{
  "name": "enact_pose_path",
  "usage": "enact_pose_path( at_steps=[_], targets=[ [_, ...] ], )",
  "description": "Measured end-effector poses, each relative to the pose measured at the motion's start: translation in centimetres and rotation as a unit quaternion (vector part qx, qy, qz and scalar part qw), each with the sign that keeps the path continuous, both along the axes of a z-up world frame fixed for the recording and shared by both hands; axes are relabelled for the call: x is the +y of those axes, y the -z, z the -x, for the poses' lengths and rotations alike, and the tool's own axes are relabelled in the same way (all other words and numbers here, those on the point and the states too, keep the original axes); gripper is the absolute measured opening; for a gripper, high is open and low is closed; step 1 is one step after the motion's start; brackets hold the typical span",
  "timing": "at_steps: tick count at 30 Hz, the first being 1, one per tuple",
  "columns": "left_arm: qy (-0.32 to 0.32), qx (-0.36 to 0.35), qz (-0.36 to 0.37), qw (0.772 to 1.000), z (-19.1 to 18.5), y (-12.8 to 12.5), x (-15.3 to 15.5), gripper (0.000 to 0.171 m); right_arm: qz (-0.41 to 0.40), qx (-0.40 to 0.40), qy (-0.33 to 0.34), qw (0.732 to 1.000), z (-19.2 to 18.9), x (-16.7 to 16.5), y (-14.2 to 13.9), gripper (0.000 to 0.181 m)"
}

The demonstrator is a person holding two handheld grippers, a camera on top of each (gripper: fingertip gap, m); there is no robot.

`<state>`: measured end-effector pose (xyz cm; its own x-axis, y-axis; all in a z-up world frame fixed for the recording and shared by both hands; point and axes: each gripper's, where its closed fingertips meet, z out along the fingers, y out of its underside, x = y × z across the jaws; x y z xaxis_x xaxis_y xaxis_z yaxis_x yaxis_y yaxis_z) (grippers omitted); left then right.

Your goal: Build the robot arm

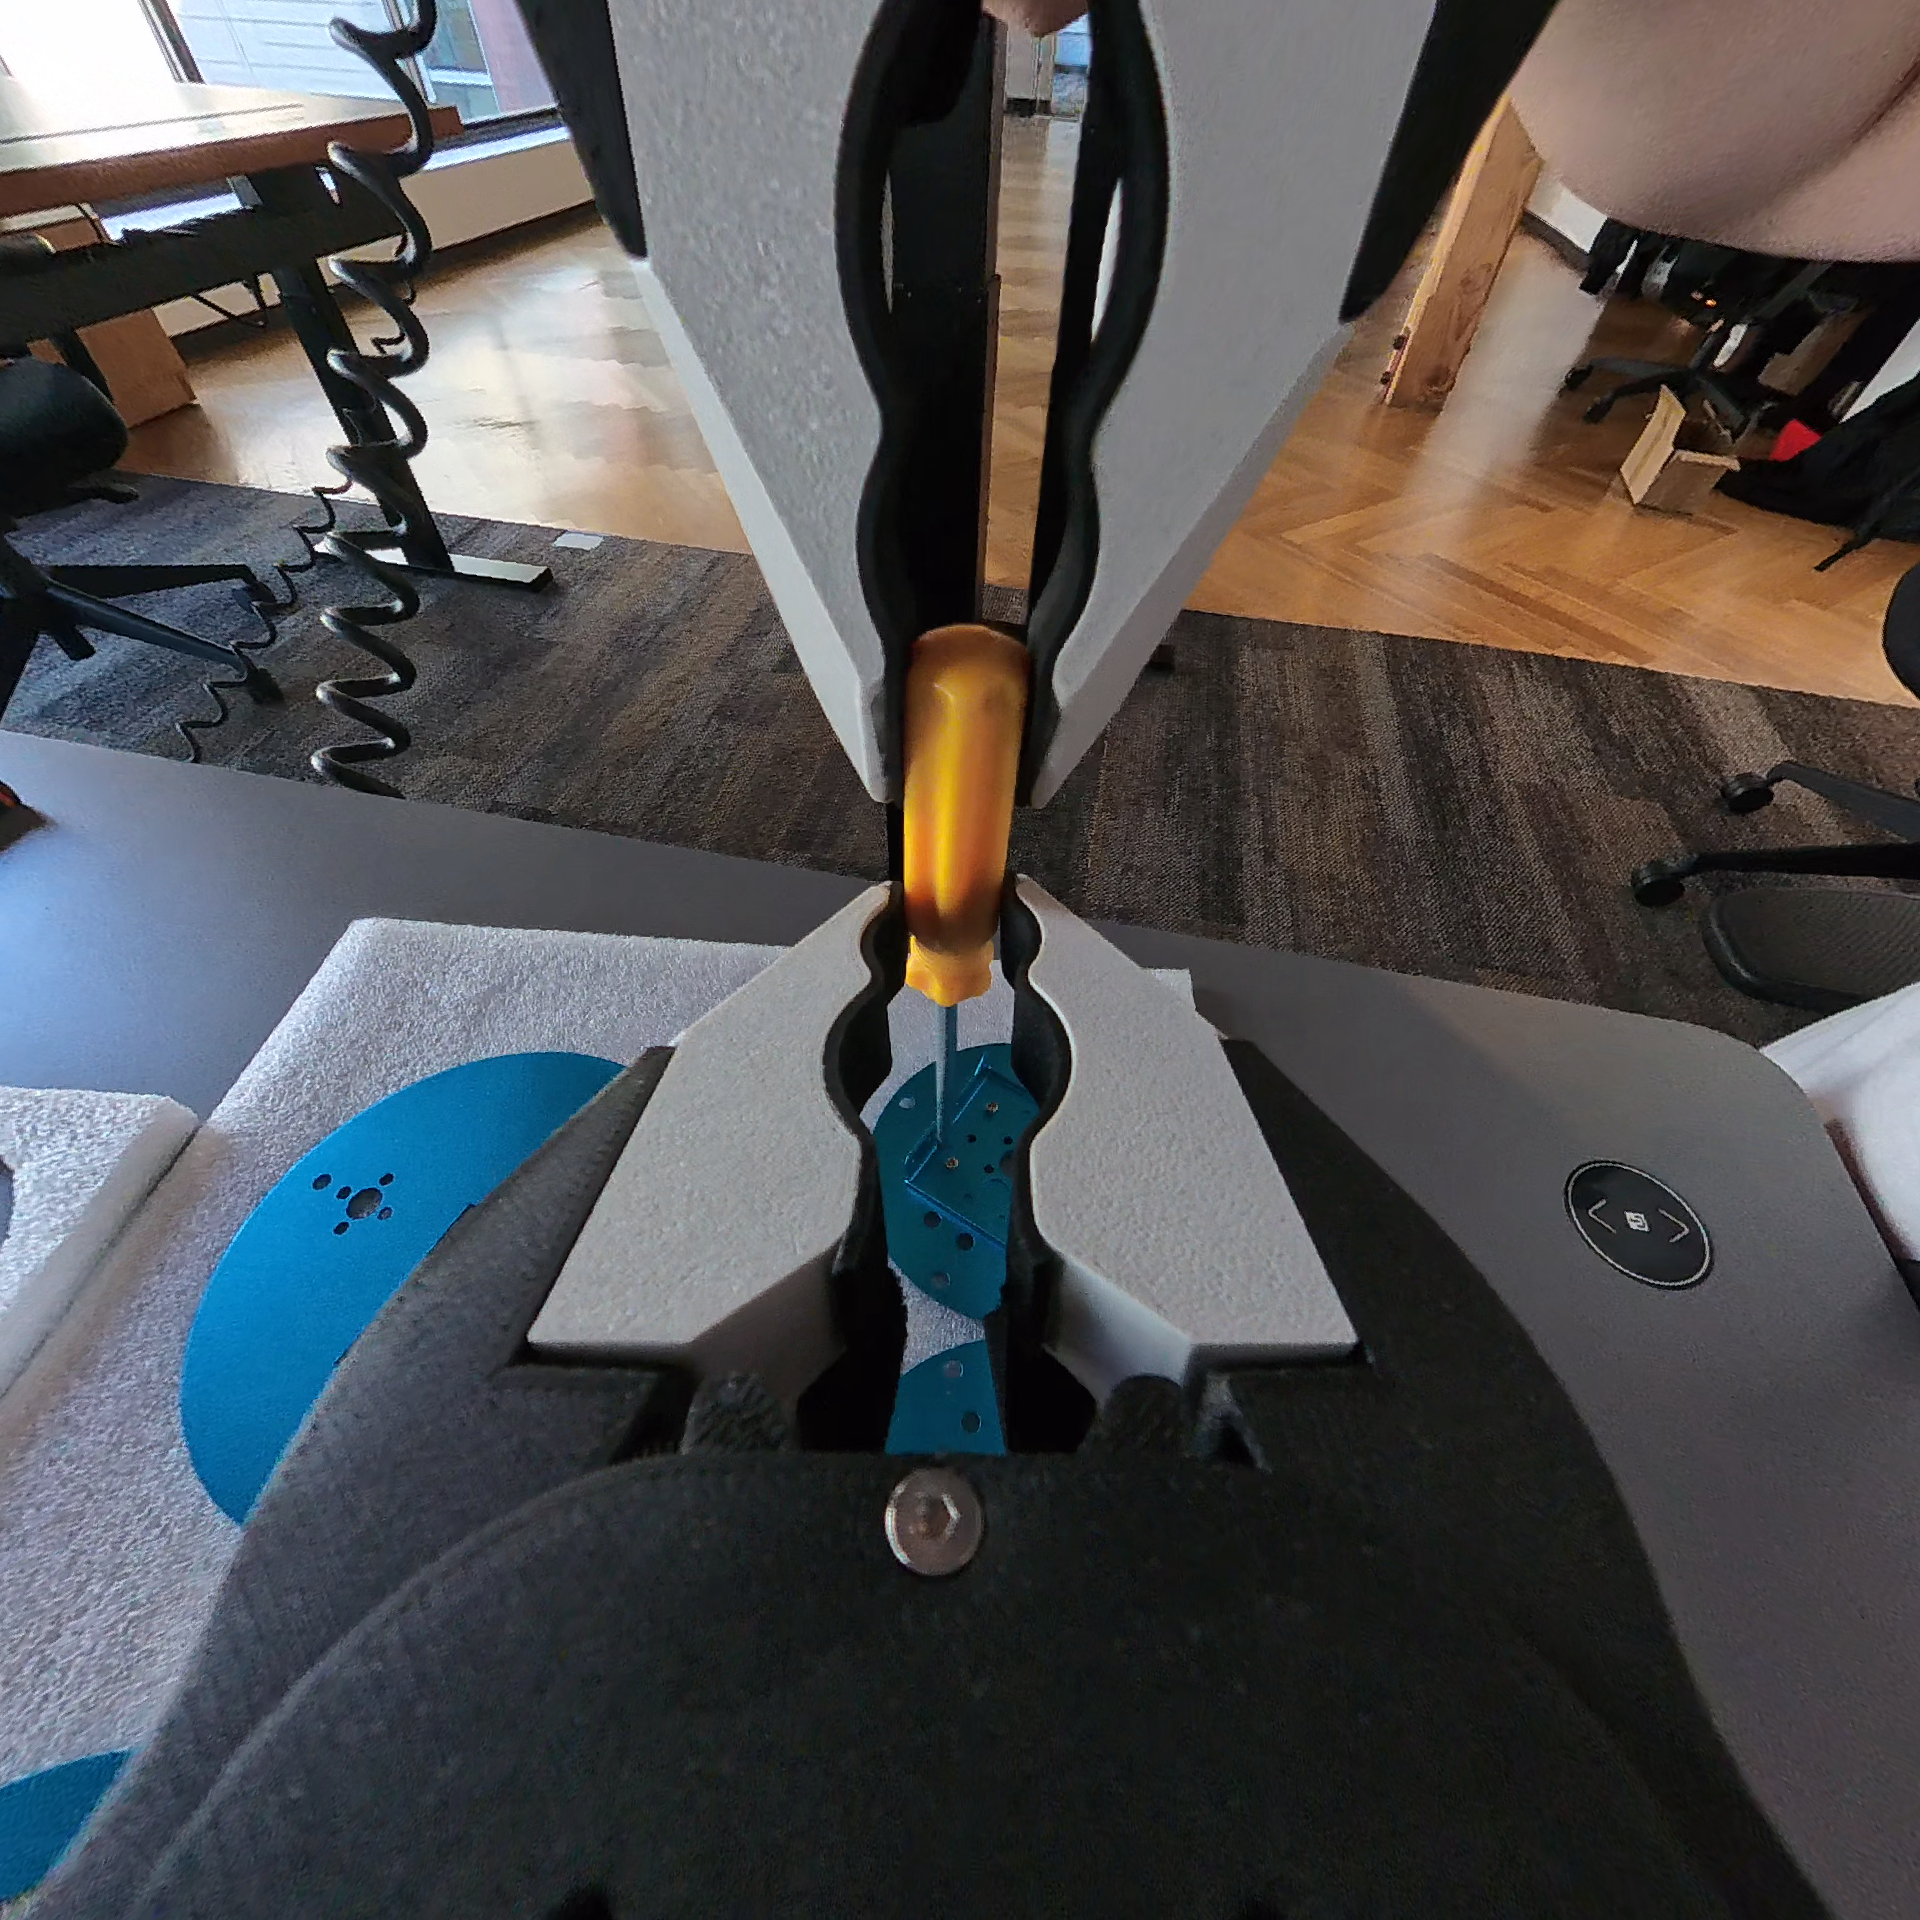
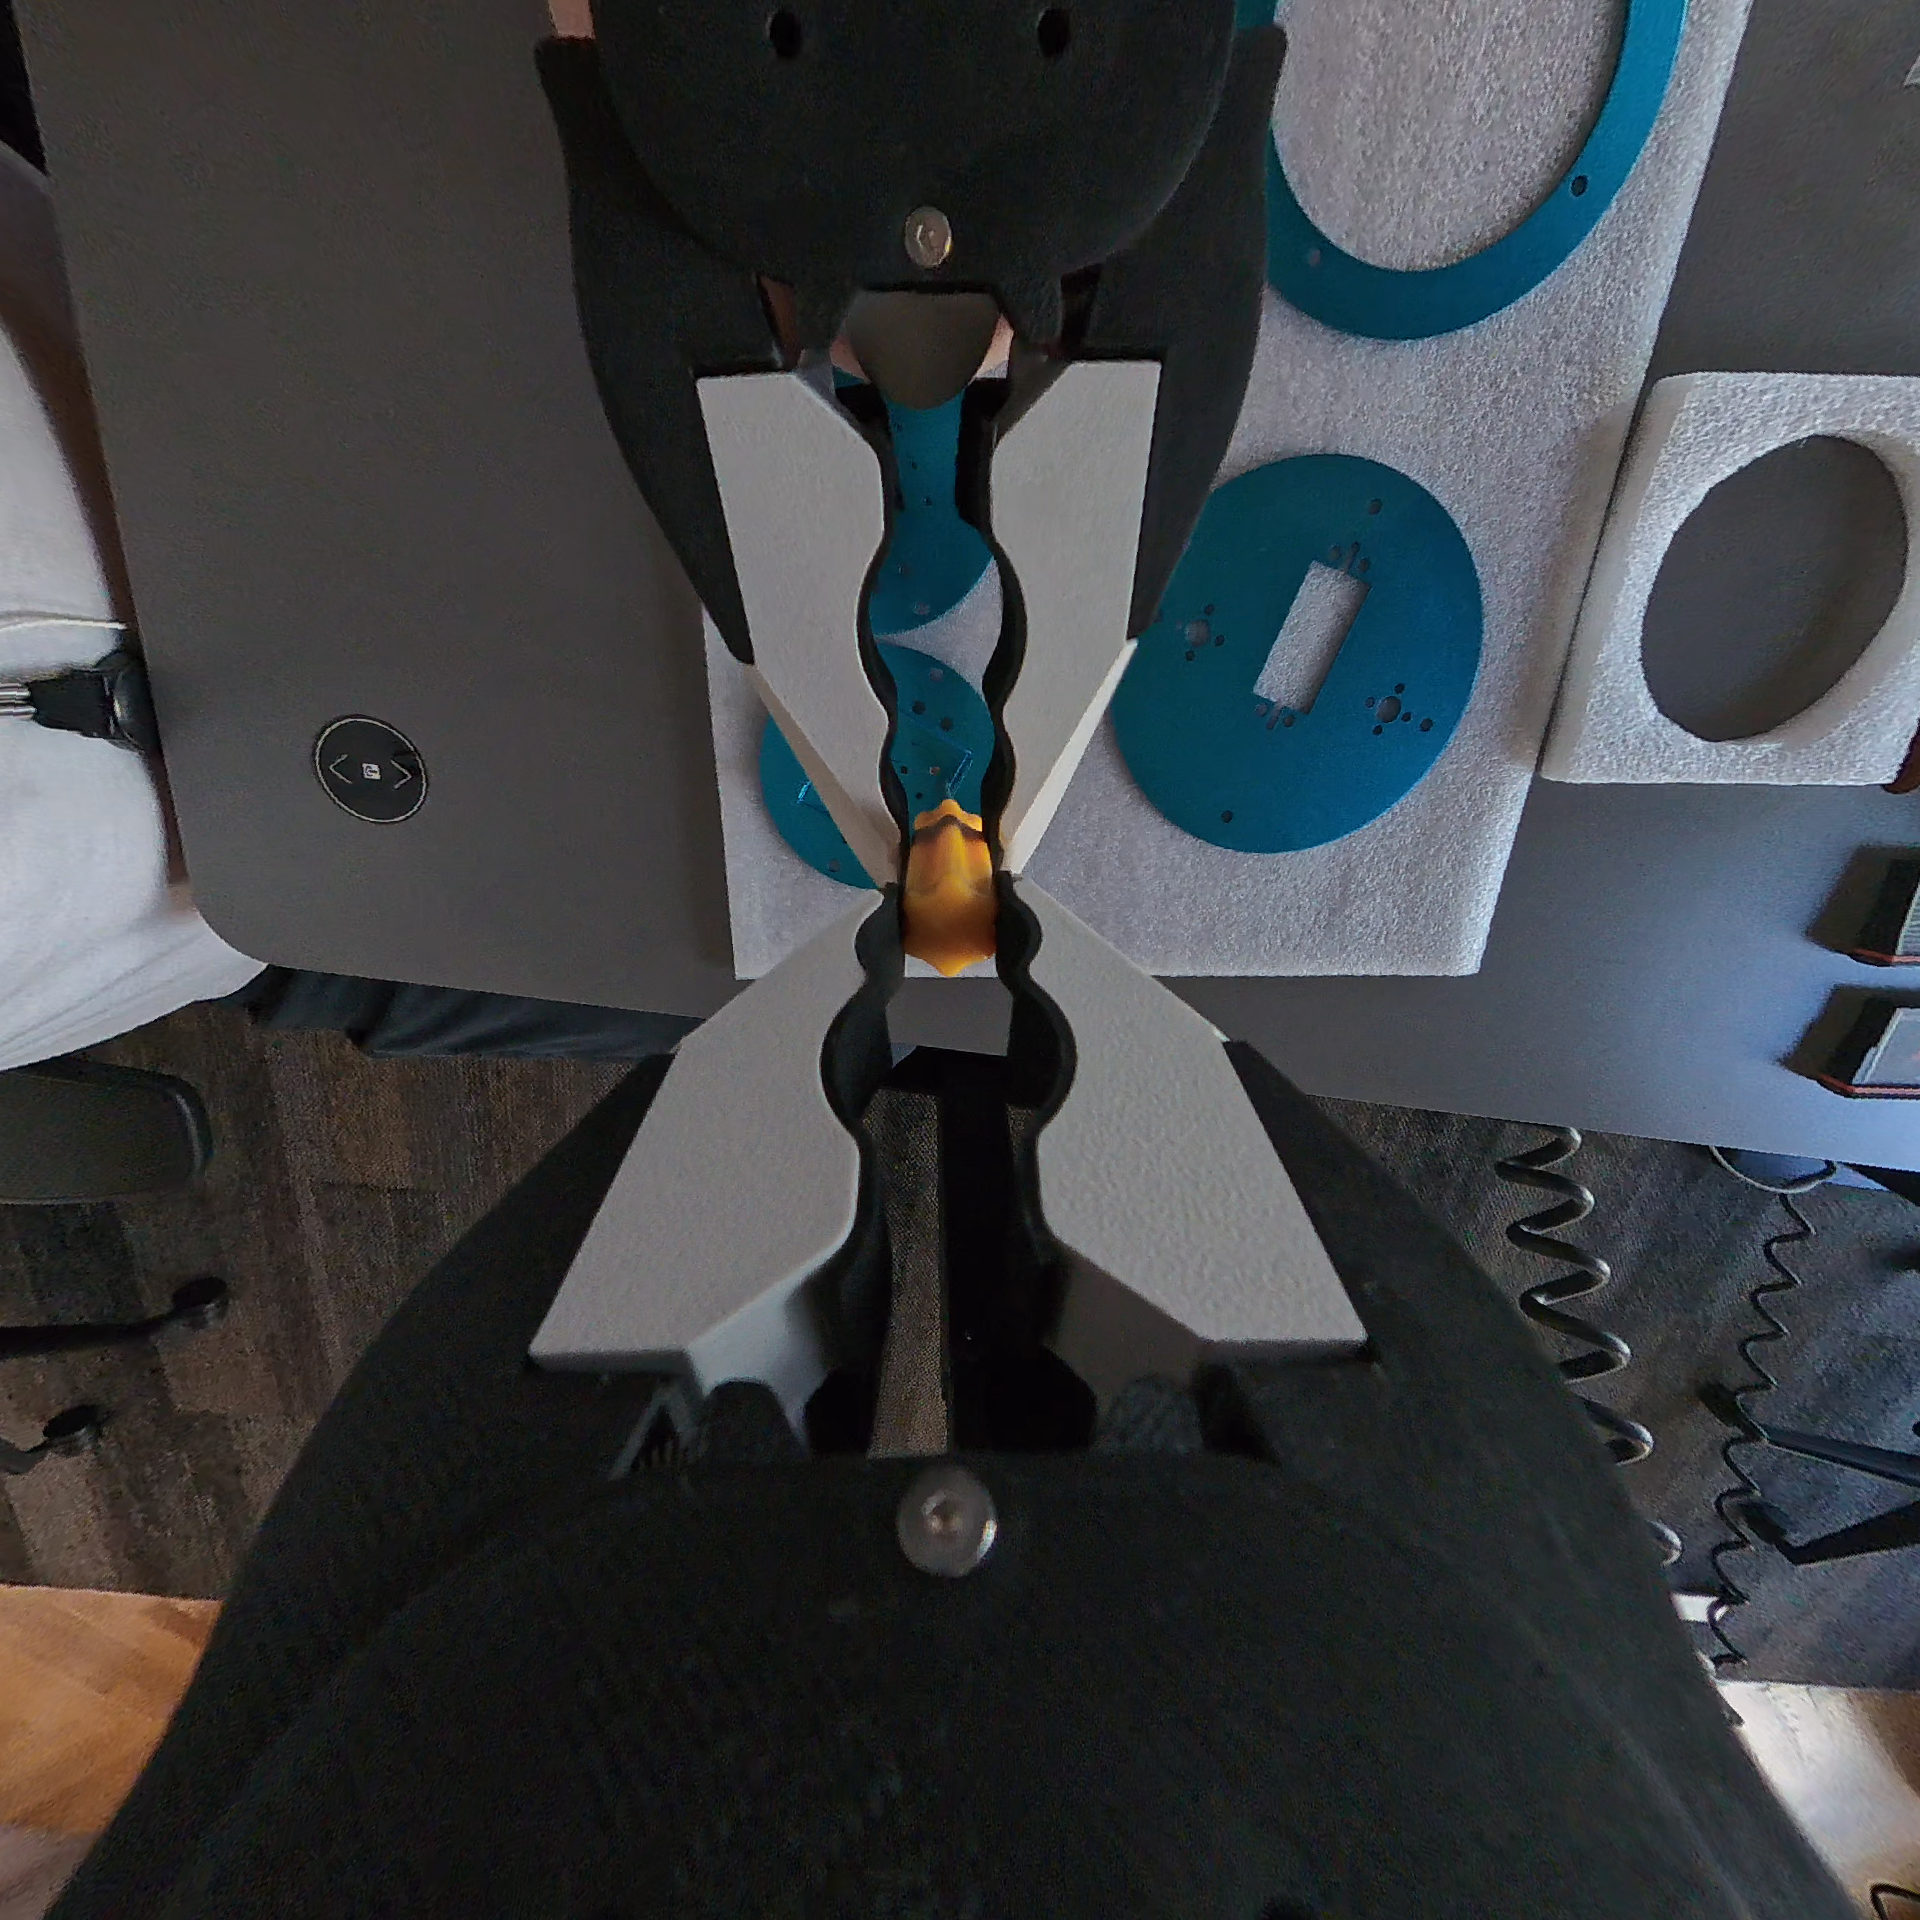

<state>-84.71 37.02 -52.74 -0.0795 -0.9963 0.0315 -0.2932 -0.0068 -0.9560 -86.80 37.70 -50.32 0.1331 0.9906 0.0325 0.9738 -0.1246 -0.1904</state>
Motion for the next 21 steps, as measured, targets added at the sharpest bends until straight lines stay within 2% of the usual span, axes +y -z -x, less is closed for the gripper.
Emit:
enact_pose_path(
  at_steps=[21],
  targets=[
    [0.003,0.003,0.004,1.000,0.11,0.11,-0.05,0.015,0.009,0.010,-0.011,1.000,0.06,-0.03,0.04,0.017]
  ],
)
